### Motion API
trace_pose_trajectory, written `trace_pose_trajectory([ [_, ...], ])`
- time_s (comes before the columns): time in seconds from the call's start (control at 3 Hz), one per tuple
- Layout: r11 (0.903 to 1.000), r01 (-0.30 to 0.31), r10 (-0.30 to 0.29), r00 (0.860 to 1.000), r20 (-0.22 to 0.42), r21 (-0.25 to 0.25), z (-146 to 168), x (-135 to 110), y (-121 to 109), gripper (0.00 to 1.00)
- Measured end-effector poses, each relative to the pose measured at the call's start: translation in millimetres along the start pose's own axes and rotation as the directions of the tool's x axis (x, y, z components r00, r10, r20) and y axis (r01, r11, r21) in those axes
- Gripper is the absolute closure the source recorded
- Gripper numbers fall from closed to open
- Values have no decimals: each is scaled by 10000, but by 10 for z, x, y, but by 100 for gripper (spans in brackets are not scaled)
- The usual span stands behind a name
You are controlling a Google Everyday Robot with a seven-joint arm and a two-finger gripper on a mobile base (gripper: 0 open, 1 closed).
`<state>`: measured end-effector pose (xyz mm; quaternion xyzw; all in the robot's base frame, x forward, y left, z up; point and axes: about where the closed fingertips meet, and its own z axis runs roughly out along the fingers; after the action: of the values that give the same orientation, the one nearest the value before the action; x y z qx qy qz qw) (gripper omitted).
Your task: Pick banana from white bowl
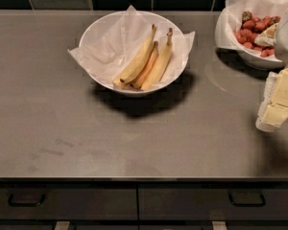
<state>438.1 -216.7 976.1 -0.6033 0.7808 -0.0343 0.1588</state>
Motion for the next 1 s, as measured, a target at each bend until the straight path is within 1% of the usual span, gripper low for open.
trace_pose_trajectory([
  [0.33, 10000, 2, -2, 10000, 2, 1, 0, -1, 0, 0],
  [0.67, 9996, 245, -247, 9996, 162, 112, -20, -65, -45, 0],
  [1.0, 9916, 1293, -1296, 9881, 833, 87, 33, -361, -244, 0],
])
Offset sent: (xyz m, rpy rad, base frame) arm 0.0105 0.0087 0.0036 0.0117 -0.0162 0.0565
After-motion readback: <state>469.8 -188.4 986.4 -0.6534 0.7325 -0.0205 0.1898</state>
